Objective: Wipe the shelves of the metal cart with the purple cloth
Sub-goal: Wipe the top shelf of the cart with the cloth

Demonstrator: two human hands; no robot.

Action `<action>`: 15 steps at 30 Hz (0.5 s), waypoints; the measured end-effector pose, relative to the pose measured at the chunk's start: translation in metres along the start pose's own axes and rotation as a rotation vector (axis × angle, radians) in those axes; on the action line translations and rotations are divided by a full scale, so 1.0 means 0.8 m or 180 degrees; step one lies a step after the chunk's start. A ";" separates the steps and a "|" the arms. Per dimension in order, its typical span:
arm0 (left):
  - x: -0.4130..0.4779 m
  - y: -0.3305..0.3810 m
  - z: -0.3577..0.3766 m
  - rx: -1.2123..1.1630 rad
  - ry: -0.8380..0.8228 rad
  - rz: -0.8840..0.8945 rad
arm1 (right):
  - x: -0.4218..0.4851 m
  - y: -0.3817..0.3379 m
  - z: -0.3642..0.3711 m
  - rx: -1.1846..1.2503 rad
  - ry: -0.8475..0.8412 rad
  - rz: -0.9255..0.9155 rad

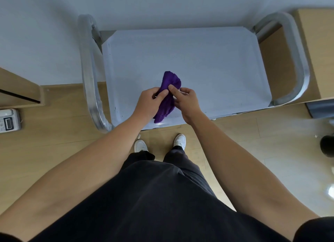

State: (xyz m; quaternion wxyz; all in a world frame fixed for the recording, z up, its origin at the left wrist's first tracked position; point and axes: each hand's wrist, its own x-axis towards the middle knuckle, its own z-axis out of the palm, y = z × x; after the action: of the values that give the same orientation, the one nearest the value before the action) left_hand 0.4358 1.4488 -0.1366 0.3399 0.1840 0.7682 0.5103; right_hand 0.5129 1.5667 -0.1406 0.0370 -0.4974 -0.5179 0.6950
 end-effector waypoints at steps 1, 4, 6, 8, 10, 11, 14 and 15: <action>-0.001 0.000 0.000 0.0045 -0.0009 0.0017 | 0.000 0.000 -0.001 0.0042 -0.0033 0.0028; -0.001 -0.003 0.000 0.0132 0.0044 -0.0015 | -0.001 -0.002 -0.007 -0.0064 -0.0029 -0.0030; -0.001 -0.004 0.001 0.0141 0.0053 -0.0064 | -0.004 -0.002 -0.008 -0.0261 0.0021 -0.0292; 0.001 -0.002 0.002 -0.0058 0.0127 -0.0192 | -0.009 0.001 -0.008 -0.0520 0.0178 -0.0538; 0.001 0.001 0.002 -0.0330 0.0218 -0.0326 | -0.016 0.002 -0.006 -0.0562 0.0194 -0.0550; 0.001 0.002 0.003 -0.0431 0.0244 -0.0367 | -0.018 0.003 -0.005 -0.0518 0.0103 -0.0511; 0.001 0.006 0.003 -0.0921 0.0239 -0.0593 | -0.023 0.002 -0.002 -0.0485 -0.0176 -0.0502; 0.002 0.005 0.004 -0.1087 0.0231 -0.0660 | -0.023 0.002 -0.002 -0.0629 -0.0140 -0.0626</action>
State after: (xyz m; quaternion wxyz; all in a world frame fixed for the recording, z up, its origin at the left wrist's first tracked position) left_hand 0.4366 1.4532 -0.1339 0.3890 0.0251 0.6971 0.6017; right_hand 0.5243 1.5571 -0.1298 0.0444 -0.4301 -0.6308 0.6443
